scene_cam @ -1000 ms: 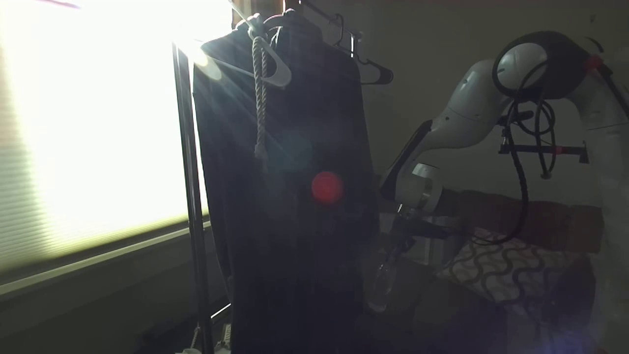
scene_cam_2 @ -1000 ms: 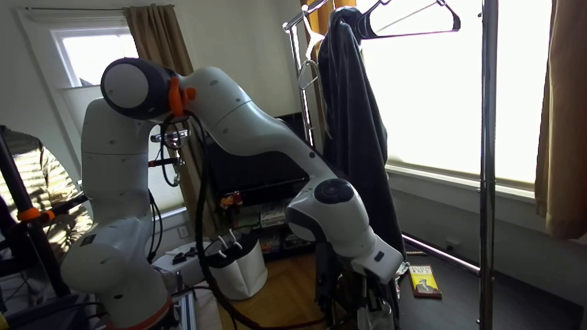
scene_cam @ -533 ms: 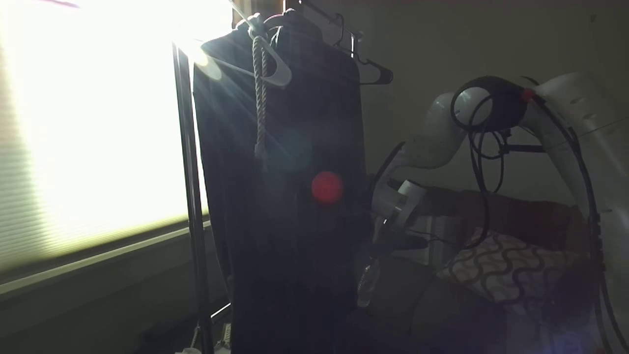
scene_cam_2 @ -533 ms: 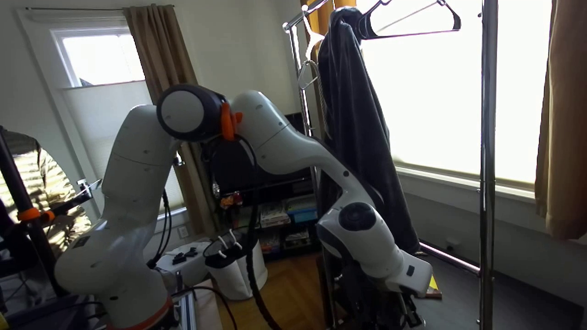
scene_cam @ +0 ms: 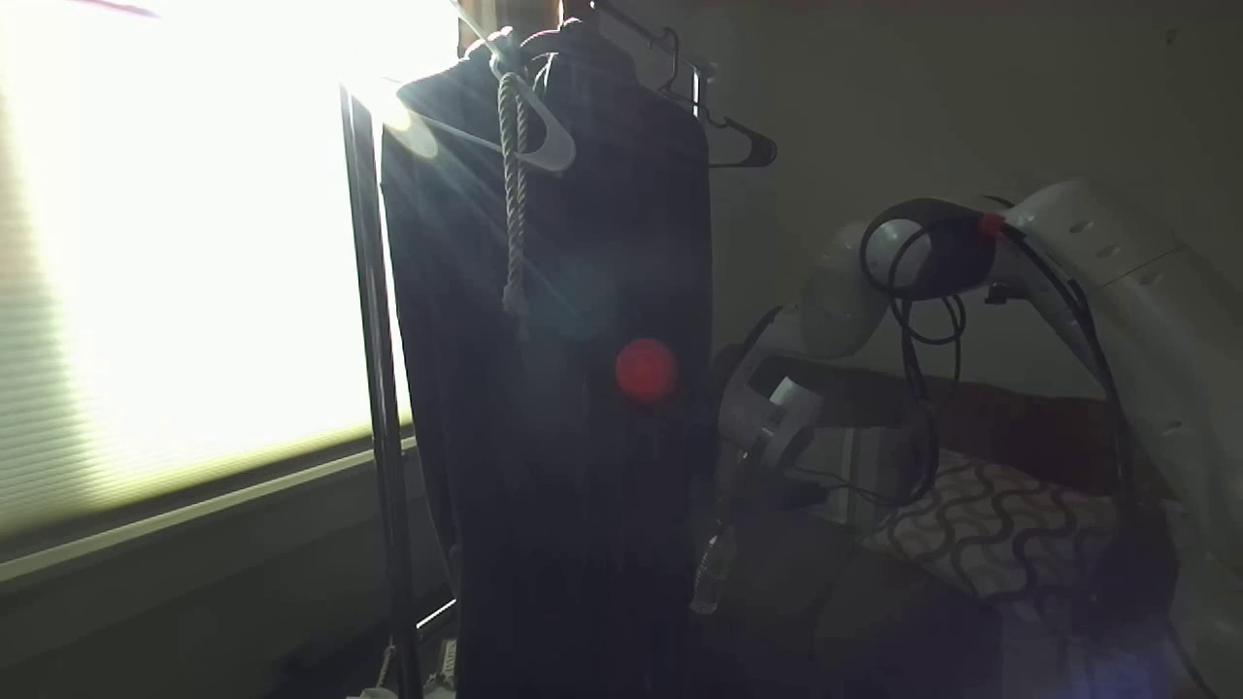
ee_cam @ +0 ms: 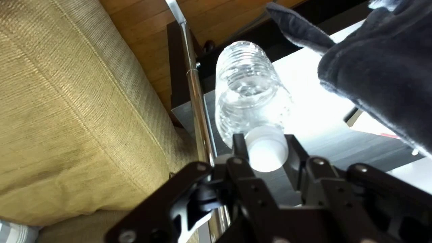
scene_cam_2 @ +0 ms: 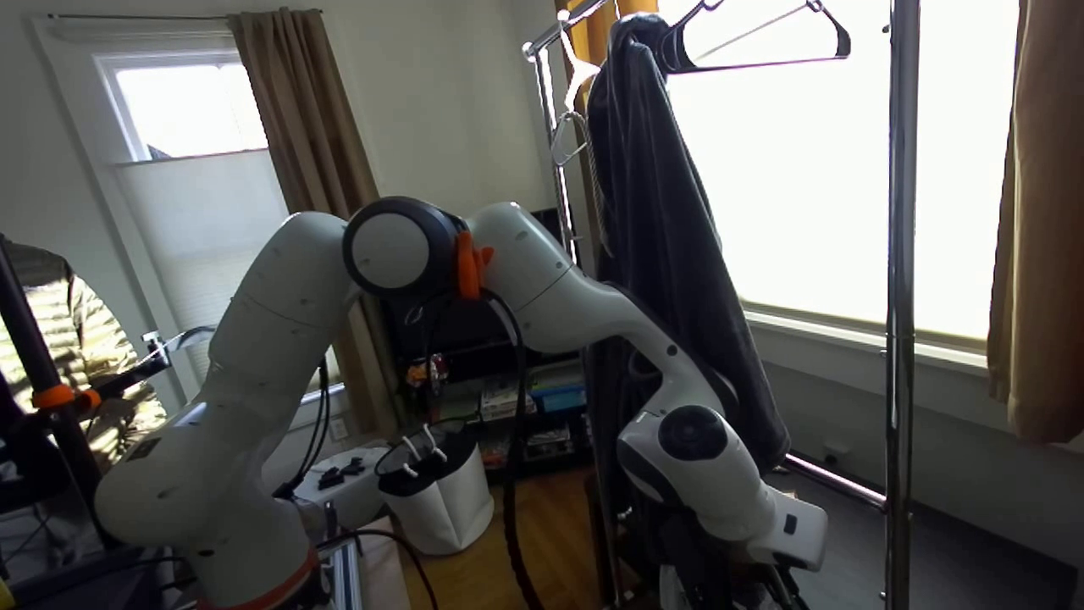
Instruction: Take the bottle out of the coat and place it on the bench
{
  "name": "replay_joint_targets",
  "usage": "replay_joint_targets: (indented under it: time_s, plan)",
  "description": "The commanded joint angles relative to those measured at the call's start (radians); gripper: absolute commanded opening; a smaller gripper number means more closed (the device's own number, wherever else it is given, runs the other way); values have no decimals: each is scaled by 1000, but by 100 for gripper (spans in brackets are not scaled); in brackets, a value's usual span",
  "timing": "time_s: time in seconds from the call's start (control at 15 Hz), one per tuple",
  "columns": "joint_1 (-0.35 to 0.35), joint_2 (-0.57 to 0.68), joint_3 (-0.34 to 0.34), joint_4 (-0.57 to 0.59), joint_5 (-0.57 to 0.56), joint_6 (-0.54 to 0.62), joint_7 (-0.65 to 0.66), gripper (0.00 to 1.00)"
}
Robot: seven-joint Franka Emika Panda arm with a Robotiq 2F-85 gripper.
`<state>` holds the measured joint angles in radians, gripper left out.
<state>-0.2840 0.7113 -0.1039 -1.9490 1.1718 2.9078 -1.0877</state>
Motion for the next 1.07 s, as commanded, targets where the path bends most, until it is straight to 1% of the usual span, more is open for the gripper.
replay_joint_targets:
  time_s: [0.0,0.27,0.47,0.67,0.87,1.0]
  plan:
    - [-10,96,45,121,42,90,-51,8]
    - [-30,177,93,233,30,81,-75,8]
    - [-31,264,107,348,21,100,-105,8]
    - [-6,336,85,430,-13,84,-80,8]
    - [36,397,55,491,-62,80,-56,8]
    - [52,424,49,525,-86,79,-53,8]
